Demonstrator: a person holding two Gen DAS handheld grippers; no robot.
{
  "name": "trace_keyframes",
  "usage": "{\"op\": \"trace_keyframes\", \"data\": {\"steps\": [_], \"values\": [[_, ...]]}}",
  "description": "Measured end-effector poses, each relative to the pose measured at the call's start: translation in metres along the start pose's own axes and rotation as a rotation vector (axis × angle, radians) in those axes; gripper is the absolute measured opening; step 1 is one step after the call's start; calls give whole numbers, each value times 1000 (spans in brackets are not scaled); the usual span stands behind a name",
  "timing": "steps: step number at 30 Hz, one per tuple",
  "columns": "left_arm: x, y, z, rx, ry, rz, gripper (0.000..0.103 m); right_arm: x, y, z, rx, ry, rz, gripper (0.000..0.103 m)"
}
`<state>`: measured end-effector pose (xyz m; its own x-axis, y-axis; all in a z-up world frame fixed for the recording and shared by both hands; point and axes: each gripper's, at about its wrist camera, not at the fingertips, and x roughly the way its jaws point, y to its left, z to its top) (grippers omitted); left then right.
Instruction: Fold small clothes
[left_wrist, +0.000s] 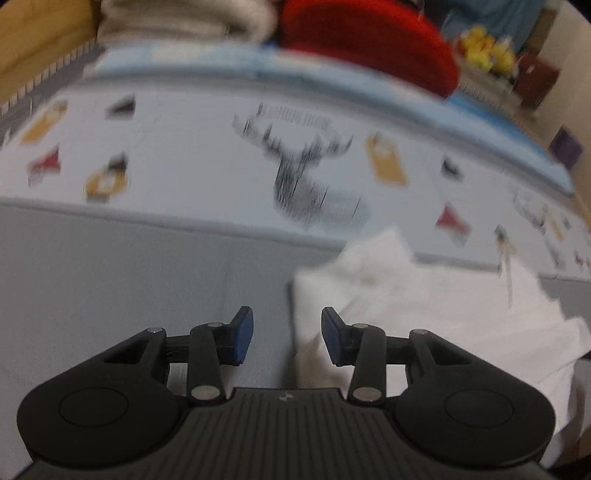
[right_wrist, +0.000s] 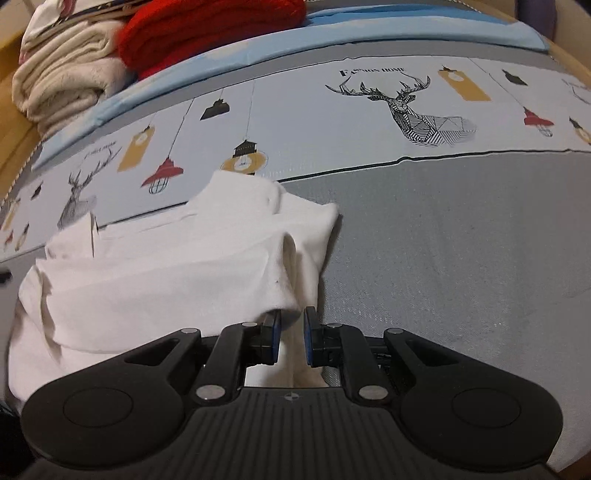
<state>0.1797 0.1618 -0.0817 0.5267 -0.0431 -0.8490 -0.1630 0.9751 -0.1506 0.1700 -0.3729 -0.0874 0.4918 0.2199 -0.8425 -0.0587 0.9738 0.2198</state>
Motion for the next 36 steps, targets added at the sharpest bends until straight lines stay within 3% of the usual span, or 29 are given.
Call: {"op": "trace_keyframes", "data": {"steps": [5, 9, 15, 16, 18, 19, 21, 22, 24, 27, 31, 32, 34, 36], "values": [[2, 11, -7, 46, 102, -65, 55, 7, -5, -1, -34, 58, -8, 20], [3, 11, -7, 61, 101, -124, 64, 5, -6, 1, 6, 58, 65, 20], [18, -8, -2, 120, 112, -129, 64, 5, 13, 8, -4, 31, 156, 20], [21, -11, -1, 132, 112, -134, 63, 6, 15, 10, -3, 33, 158, 20], [25, -19, -1, 162, 115, -137, 44, 9, 18, 13, 2, 38, 157, 20], [26, -21, 0, 175, 113, -135, 22, 11, 19, 14, 6, 34, 159, 20], [23, -23, 3, 187, 86, -143, 16, 13, 22, 19, 4, 24, 164, 18], [20, -23, 5, 186, 72, -151, 14, 15, 24, 21, 3, 16, 160, 11], [16, -20, 10, 163, 44, -158, 13, 19, 27, 26, 3, 2, 158, 2], [8, -11, 19, 98, -16, -181, 10, 19, 26, 36, 30, -59, 155, 1], [1, 2, 30, -25, -116, -167, 10, 0, 4, 52, 249, -287, 161, 3], [3, 4, 32, -47, -114, -160, 11, 0, -4, 54, 306, -299, 150, 6], [8, 5, 34, -72, -87, -152, 13, 10, -14, 57, 372, -239, 150, 14], [15, 7, 35, -79, -53, -146, 16, 12, -10, 57, 329, -228, 109, 14]]}}
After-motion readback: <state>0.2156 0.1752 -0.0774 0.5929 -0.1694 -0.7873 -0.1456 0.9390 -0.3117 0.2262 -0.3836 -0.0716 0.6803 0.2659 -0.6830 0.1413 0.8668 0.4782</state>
